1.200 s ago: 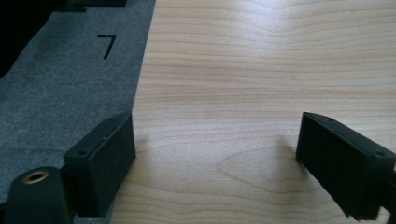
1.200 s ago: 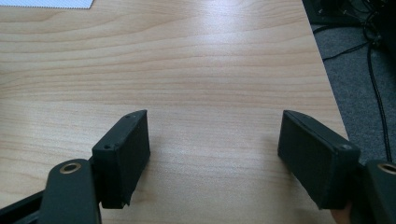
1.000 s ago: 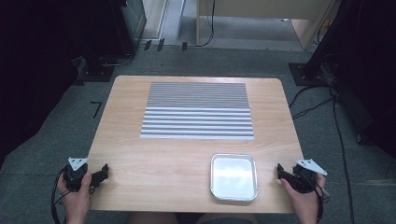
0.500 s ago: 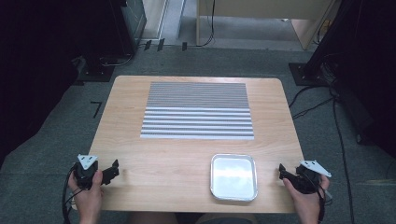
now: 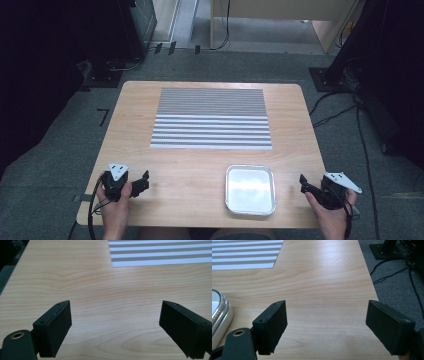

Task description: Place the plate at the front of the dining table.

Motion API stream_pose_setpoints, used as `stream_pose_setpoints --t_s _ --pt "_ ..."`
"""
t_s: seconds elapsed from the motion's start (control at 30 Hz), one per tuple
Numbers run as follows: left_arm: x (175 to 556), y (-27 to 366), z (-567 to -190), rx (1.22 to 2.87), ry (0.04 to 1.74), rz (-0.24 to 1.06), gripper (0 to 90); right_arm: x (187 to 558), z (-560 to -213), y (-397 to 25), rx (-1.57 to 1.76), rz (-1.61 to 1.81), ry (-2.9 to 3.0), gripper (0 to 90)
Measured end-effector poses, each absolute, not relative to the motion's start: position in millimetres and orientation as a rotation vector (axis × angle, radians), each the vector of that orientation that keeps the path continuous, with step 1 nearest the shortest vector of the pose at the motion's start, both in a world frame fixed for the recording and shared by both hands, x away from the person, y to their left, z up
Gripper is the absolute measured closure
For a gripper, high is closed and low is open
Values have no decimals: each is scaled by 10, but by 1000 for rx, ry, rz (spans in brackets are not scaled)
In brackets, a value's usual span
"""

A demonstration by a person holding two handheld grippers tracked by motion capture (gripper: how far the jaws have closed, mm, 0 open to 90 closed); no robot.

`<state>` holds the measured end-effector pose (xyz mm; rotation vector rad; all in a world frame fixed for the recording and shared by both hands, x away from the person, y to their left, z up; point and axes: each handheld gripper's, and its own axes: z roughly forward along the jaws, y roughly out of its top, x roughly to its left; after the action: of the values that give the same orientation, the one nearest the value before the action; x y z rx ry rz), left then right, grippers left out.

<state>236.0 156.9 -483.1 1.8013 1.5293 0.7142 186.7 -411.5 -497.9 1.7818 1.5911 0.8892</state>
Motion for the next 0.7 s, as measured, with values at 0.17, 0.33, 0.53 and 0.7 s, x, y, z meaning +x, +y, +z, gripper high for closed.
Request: stream_pose_setpoints --t_s 0.17,0.33,0.53,0.7 --pt "2356 1417 -4819 1815 1499 692 109 1862 -4952 -4083 1779 903 1593 174" --pt "2366 1252 -4844 1831 1472 669 110 1855 -4919 -4021 1761 905 1602 183" --pt "2361 1142 -4836 1830 1448 644 110 1844 -4887 -3977 1750 918 1589 198" --pt "2360 1014 -4826 1834 1426 618 110 1838 -4869 -3926 1739 926 1598 204"
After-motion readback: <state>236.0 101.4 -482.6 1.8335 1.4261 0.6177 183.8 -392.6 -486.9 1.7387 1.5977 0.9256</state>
